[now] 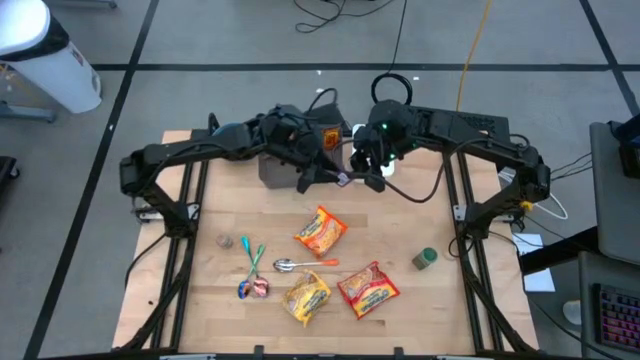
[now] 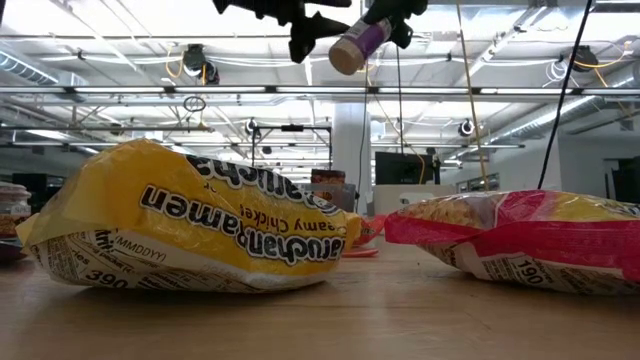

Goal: Pick & Place Food Item
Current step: Put the violet seasoning bottle into the right black bin

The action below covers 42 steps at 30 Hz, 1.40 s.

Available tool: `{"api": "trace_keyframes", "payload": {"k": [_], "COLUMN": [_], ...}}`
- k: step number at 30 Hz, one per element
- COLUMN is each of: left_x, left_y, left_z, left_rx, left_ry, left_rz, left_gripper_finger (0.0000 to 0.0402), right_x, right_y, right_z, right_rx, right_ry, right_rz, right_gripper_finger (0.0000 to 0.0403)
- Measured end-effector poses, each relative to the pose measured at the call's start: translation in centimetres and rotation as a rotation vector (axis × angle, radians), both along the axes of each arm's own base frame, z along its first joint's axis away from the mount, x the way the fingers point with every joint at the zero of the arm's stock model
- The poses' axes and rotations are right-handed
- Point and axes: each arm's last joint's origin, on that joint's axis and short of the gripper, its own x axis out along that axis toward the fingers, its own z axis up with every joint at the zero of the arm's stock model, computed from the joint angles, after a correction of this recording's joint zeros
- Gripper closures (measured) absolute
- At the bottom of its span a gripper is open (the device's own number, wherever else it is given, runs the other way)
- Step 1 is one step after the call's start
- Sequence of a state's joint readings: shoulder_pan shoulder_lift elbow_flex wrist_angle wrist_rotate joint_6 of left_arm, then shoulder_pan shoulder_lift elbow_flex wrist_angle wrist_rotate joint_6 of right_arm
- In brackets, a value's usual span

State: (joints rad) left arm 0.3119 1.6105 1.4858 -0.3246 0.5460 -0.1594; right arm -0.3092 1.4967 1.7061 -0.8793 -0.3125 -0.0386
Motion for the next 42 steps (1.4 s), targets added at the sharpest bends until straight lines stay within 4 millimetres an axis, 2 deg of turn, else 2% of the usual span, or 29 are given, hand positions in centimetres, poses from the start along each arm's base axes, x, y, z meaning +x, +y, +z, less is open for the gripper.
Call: {"api": "trace_keyframes", "payload": {"k": [18, 27, 42], "left_x": [-0.1, 0.3, 1.0], "left_y": [0.9, 0.3, -0.3], "left_z": [-0.6, -0.2, -0.3], "left_rx": [0.060, 0.049, 0.036], "left_ry": [0.072, -0.002, -0.025], "left_rz": [0.148, 0.063, 0.038], "left_gripper_finger": [0.0215, 0.0215, 0.0215], "right_x": [0.3, 0.2, 0.9], "right_y": [-0.1, 0.0, -0.3], "right_z": [0.3, 0.6, 1.2], "right_rx": [-0.017, -0.019, -0.028], "right_ry": [-0.046, -0.065, -0.156], "right_rz": [0.003, 0.022, 0.026], "right_gripper_finger": [0.0196, 0.0196, 0.0196]}}
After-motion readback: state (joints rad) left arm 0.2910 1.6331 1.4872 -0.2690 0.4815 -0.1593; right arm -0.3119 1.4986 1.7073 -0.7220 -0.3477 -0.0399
